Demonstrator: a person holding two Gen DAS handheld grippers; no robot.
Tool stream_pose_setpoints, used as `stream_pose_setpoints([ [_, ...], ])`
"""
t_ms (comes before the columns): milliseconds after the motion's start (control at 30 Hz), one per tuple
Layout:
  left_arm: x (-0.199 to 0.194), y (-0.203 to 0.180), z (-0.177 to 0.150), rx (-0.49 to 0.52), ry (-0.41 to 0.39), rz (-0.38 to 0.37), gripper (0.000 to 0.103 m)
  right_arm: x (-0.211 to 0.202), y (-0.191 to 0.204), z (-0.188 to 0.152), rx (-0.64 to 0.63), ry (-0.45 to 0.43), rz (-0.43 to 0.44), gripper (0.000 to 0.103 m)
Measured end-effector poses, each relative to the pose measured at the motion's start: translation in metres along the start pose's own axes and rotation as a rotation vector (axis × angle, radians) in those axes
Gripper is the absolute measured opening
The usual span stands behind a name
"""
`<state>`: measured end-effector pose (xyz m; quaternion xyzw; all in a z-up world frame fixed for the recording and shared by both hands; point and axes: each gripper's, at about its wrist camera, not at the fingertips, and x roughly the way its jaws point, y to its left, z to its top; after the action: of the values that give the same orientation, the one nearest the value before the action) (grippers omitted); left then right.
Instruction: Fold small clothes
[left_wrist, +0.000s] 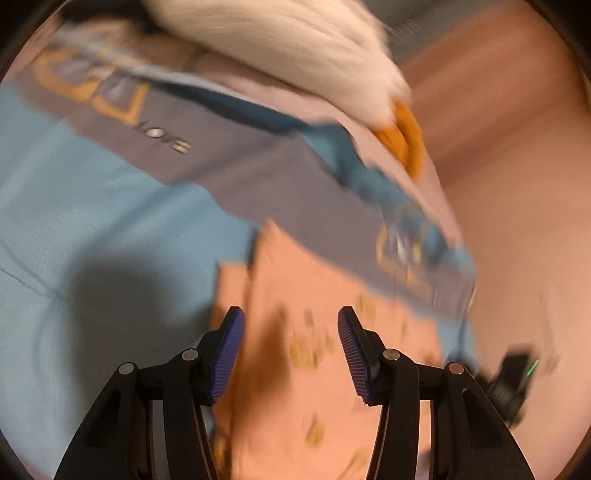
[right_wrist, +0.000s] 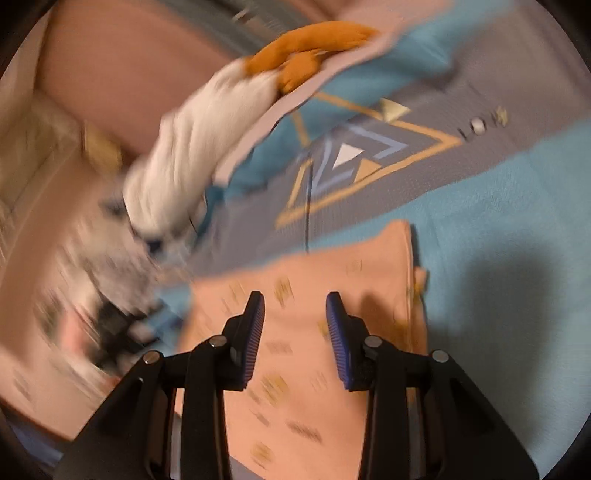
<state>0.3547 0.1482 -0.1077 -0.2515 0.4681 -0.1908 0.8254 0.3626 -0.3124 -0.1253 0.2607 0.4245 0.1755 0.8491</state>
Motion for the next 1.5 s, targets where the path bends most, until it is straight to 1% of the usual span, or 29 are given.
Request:
stream_pose_setpoints([
  [33, -0.001, -0.008, -0.013, 0.061, 0.011, 0.005, 0.051, -0.002, 0.008, -0.009, -0.068, 0.006, -0.031, 0.027],
  [67, 0.000, -0.015, -0.023, 0.113, 0.025, 0.014, 0.051, -0.004, 0.020, -0.020, -0.146, 0.019, -0.057, 0.025],
  [133, 0.002, -0.027, -0.045, 0.211, 0.039, 0.051, 0.050, -0.005, 0.028, -0.038, -0.224, 0.042, -0.063, 0.024],
  [167, 0.004, -0.029, -0.055, 0.238, 0.053, 0.057, 0.048, -0.005, 0.033, -0.048, -0.264, 0.060, -0.078, 0.023],
  [267, 0.011, -0.027, -0.080, 0.284, 0.088, 0.091, 0.046, 0.002, 0.038, -0.075, -0.354, 0.121, -0.162, 0.022],
  [300, 0.010, -0.026, -0.088, 0.306, 0.079, 0.108, 0.045, 0.004, 0.039, -0.083, -0.377, 0.143, -0.201, 0.022],
  [367, 0.001, -0.021, -0.101, 0.317, 0.067, 0.102, 0.045, 0.005, 0.038, -0.101, -0.421, 0.178, -0.262, 0.022],
  [433, -0.002, -0.015, -0.111, 0.303, 0.099, 0.092, 0.045, 0.005, 0.034, -0.113, -0.422, 0.211, -0.283, 0.020],
  [467, -0.003, -0.012, -0.118, 0.309, 0.105, 0.091, 0.043, 0.004, 0.030, -0.120, -0.421, 0.225, -0.294, 0.020],
  [533, -0.007, -0.017, -0.122, 0.342, 0.093, 0.103, 0.042, 0.001, 0.026, -0.129, -0.422, 0.215, -0.293, 0.020],
  [567, -0.012, -0.017, -0.123, 0.336, 0.093, 0.100, 0.042, -0.004, 0.023, -0.130, -0.407, 0.216, -0.282, 0.020],
  [633, -0.023, -0.018, -0.121, 0.315, 0.082, 0.086, 0.042, -0.008, 0.021, -0.128, -0.371, 0.228, -0.265, 0.021],
  [667, -0.029, -0.019, -0.118, 0.315, 0.065, 0.084, 0.042, -0.011, 0.022, -0.126, -0.359, 0.236, -0.260, 0.025],
  [733, -0.038, -0.019, -0.113, 0.307, 0.035, 0.086, 0.043, -0.020, 0.033, -0.125, -0.377, 0.218, -0.238, 0.025],
  [800, -0.044, -0.014, -0.100, 0.261, 0.009, 0.067, 0.054, -0.027, 0.046, -0.123, -0.394, 0.187, -0.201, 0.027],
  [833, -0.045, -0.011, -0.097, 0.241, -0.006, 0.069, 0.063, -0.027, 0.051, -0.120, -0.392, 0.178, -0.182, 0.030],
  [867, -0.043, -0.009, -0.090, 0.219, -0.022, 0.073, 0.066, -0.025, 0.056, -0.117, -0.387, 0.168, -0.160, 0.034],
  [933, -0.039, -0.002, -0.077, 0.179, -0.035, 0.062, 0.066, -0.017, 0.065, -0.109, -0.381, 0.154, -0.129, 0.038],
  [1000, -0.029, 0.006, -0.063, 0.130, -0.028, 0.041, 0.066, -0.004, 0.072, -0.101, -0.375, 0.146, -0.126, 0.040],
  [1067, -0.017, 0.014, -0.052, 0.086, -0.011, 0.005, 0.066, 0.009, 0.080, -0.093, -0.363, 0.145, -0.116, 0.042],
  [1233, 0.021, 0.021, -0.030, 0.008, 0.046, -0.033, 0.066, 0.051, 0.089, -0.069, -0.308, 0.155, -0.122, 0.042],
  [1300, 0.033, 0.023, -0.026, -0.014, 0.064, -0.056, 0.066, 0.068, 0.091, -0.056, -0.275, 0.160, -0.107, 0.038],
  [1333, 0.036, 0.024, -0.025, -0.021, 0.063, -0.055, 0.066, 0.075, 0.091, -0.050, -0.261, 0.161, -0.105, 0.031],
  [1367, 0.037, 0.024, -0.022, -0.025, 0.061, -0.057, 0.065, 0.086, 0.092, -0.042, -0.240, 0.159, -0.109, 0.026],
  [1400, 0.038, 0.024, -0.021, -0.029, 0.055, -0.057, 0.064, 0.093, 0.093, -0.036, -0.226, 0.156, -0.116, 0.025],
  [1433, 0.039, 0.023, -0.020, -0.031, 0.052, -0.056, 0.054, 0.099, 0.093, -0.032, -0.219, 0.155, -0.122, 0.021],
  [1467, 0.042, 0.023, -0.019, -0.027, 0.057, -0.047, 0.040, 0.107, 0.094, -0.028, -0.213, 0.152, -0.133, 0.017],
  [1500, 0.044, 0.023, -0.019, -0.022, 0.063, -0.031, 0.032, 0.116, 0.094, -0.024, -0.210, 0.152, -0.149, 0.016],
])
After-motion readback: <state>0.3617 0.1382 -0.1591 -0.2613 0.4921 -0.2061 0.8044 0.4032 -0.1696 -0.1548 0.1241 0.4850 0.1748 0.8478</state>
